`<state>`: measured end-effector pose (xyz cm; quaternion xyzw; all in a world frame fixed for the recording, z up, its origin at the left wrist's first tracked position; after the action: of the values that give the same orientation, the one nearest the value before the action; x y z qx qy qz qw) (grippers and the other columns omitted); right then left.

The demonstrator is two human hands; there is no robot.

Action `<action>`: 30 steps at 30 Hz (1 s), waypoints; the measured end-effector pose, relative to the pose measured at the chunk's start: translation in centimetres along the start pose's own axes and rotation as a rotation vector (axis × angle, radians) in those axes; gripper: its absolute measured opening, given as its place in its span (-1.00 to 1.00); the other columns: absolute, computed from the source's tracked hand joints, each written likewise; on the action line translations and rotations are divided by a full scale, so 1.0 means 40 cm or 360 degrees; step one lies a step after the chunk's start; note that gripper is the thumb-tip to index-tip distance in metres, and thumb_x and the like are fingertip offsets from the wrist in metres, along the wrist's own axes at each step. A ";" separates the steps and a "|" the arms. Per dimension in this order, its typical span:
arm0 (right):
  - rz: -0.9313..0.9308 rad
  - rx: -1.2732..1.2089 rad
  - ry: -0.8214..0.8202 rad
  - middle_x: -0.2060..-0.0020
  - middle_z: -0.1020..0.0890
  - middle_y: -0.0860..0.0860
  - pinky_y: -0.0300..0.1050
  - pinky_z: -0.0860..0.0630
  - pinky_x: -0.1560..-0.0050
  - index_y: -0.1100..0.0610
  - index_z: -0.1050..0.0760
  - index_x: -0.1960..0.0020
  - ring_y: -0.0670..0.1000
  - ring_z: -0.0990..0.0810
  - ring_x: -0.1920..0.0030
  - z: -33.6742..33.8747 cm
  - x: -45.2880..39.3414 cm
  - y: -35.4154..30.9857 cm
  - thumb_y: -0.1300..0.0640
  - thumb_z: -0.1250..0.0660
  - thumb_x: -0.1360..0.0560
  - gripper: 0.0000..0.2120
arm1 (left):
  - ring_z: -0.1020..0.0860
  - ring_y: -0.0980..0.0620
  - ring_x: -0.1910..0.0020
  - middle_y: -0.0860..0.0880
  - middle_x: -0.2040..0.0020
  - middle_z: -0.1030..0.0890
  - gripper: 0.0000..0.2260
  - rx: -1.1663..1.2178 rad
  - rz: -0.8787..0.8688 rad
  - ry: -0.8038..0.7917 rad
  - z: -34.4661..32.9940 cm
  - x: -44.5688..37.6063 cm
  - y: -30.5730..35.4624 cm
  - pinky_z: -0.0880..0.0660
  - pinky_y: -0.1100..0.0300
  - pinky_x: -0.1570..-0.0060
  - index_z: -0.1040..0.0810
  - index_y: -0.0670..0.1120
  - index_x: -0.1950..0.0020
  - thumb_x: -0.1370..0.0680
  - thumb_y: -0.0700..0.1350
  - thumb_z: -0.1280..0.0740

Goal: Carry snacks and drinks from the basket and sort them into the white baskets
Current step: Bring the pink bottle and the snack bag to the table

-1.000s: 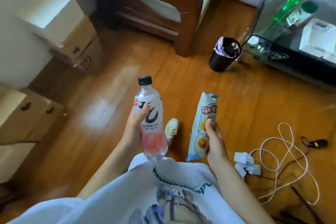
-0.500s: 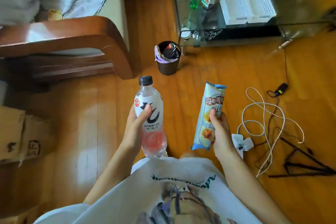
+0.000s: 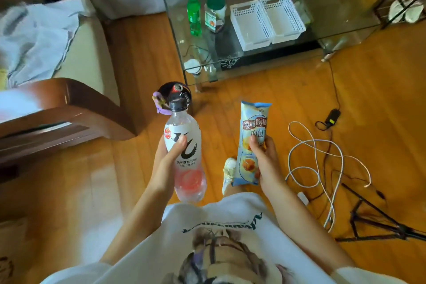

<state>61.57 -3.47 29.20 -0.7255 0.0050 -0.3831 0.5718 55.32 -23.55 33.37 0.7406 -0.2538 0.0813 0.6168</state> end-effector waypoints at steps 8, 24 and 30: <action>-0.0010 0.0090 -0.0097 0.21 -0.67 -0.18 -0.27 -0.55 0.28 -0.12 -0.46 0.03 -0.21 -0.67 0.24 0.063 -0.245 -0.196 -0.10 -0.31 -0.46 -0.88 | -0.59 -0.10 0.09 -0.26 -0.05 -0.56 -0.22 0.0027 -0.0152 0.0057 -0.165 -0.219 0.120 -0.55 0.05 0.24 -0.37 -0.17 -0.34 -0.28 0.26 -0.44; -0.0098 0.0190 -0.0158 0.12 -0.65 -0.12 -0.30 -0.56 0.33 -0.11 -0.46 0.03 -0.17 -0.67 0.23 -0.087 -0.759 -0.482 -0.11 -0.30 -0.47 -0.87 | -0.48 -0.29 -0.02 -0.25 -0.05 -0.50 -0.31 0.0145 0.0010 0.0279 -0.211 -0.760 0.297 -0.46 -0.20 0.00 -0.33 -0.24 -0.34 -0.32 0.11 -0.34; -0.0224 0.0254 -0.0178 0.12 -0.66 -0.11 -0.14 -0.58 0.19 -0.16 -0.49 0.08 -0.05 -0.66 0.10 -0.228 -0.990 -0.597 -0.20 -0.29 -0.43 -0.85 | -0.55 -0.18 -0.07 -0.17 -0.10 -0.55 -0.46 0.0077 0.0052 0.0429 -0.192 -0.999 0.412 -0.57 -0.10 0.04 -0.34 -0.05 -0.34 -0.38 0.04 -0.32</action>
<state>18.21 14.90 27.79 -0.6965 -0.1083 -0.3804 0.5987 14.67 -7.01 32.15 0.7334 -0.1786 0.1962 0.6259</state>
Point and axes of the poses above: each hand's wrist, its own x-axis away from the middle knuckle, its own z-axis out of the back of the hand, y = z × x, the point moved 1 cm from there along -x, towards the middle knuckle
